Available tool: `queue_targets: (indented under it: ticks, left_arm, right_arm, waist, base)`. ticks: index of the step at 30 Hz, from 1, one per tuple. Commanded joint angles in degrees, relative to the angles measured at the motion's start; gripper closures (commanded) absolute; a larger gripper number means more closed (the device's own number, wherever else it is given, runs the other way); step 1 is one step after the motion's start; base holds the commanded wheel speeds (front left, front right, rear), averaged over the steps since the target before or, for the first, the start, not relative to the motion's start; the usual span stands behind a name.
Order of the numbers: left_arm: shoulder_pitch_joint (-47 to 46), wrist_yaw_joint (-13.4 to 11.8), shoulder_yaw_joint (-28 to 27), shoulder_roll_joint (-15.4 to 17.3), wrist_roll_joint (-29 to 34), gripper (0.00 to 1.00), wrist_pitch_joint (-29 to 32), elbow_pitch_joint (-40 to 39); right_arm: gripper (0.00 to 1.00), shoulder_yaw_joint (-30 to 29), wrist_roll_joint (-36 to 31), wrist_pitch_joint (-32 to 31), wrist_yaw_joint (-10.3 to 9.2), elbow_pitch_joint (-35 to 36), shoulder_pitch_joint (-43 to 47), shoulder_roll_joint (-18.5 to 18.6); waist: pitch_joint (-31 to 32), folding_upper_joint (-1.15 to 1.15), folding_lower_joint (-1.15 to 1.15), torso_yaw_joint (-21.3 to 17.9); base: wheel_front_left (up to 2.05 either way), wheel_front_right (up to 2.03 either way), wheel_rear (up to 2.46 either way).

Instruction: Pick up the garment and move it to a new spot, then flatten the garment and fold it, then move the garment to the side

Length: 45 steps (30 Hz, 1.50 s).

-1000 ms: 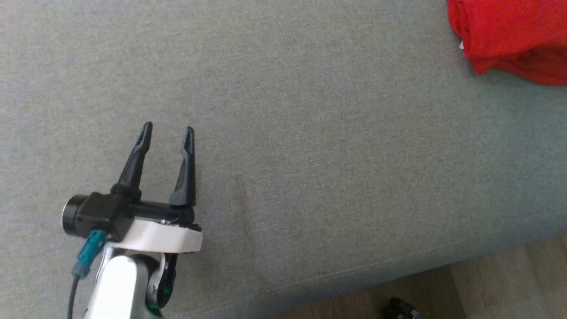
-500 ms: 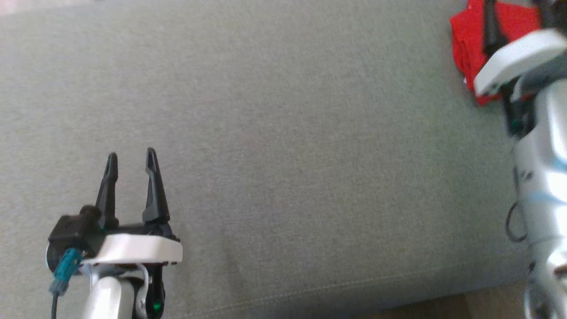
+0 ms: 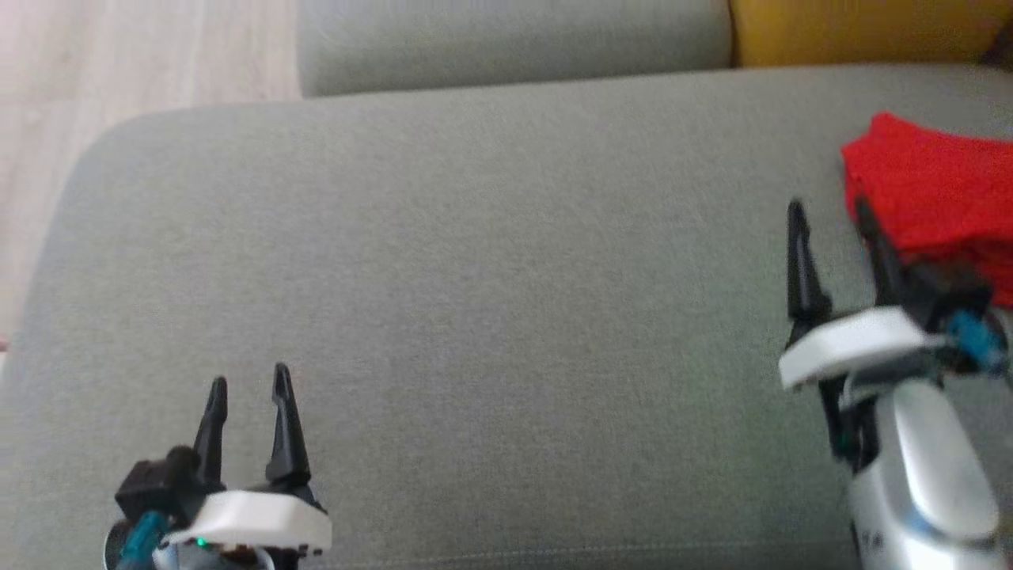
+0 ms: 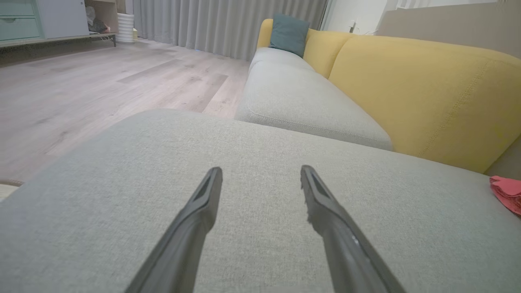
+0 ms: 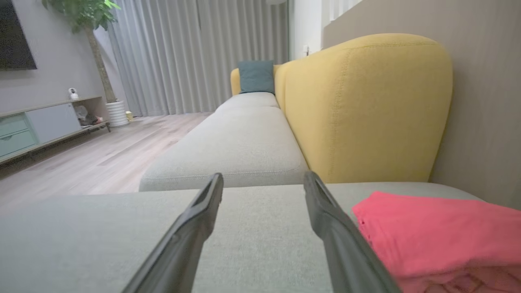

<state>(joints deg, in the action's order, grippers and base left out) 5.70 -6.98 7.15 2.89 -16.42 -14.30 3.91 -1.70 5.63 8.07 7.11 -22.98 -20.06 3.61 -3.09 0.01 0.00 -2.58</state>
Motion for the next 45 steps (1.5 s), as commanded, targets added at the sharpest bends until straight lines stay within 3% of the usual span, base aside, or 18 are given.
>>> queue_targets:
  ticks: [1, 7, 13, 45]
  left_arm:
    - [-0.9, 0.3, -1.6, 0.0, -0.4, 0.0, -0.7, -1.3]
    - [0.3, 0.4, -1.9, 0.0, -0.7, 0.0, -0.7, -0.1]
    - [0.4, 1.0, -1.1, 0.0, -0.7, 0.0, -0.7, 0.8]
    - [-0.2, 1.2, -0.3, 0.0, 1.7, 0.0, -0.7, 2.6]
  right_arm:
    - [0.0, 2.2, 0.5, 0.3, 0.37, 4.1, 1.0, -0.6]
    - [0.0, 6.7, 6.7, 2.0, 0.37, 10.4, 10.6, -0.7]
    - [0.0, 8.7, 7.9, 4.0, 0.37, 11.3, 14.7, -0.7]
    - [0.0, 10.0, 6.6, 6.3, 0.37, 4.8, 15.3, -0.7]
  waist:
    - [2.6, -0.01, 0.0, 2.0]
    - [4.3, -0.01, 0.0, 2.2]
    - [4.6, -0.01, 0.0, 1.7]
    - [4.4, -0.01, 0.0, 1.9]
  base:
    - [0.0, 0.0, 0.0]
    - [0.0, 0.0, 0.0]
    - [0.0, 0.0, 0.0]
    - [0.0, 0.0, 0.0]
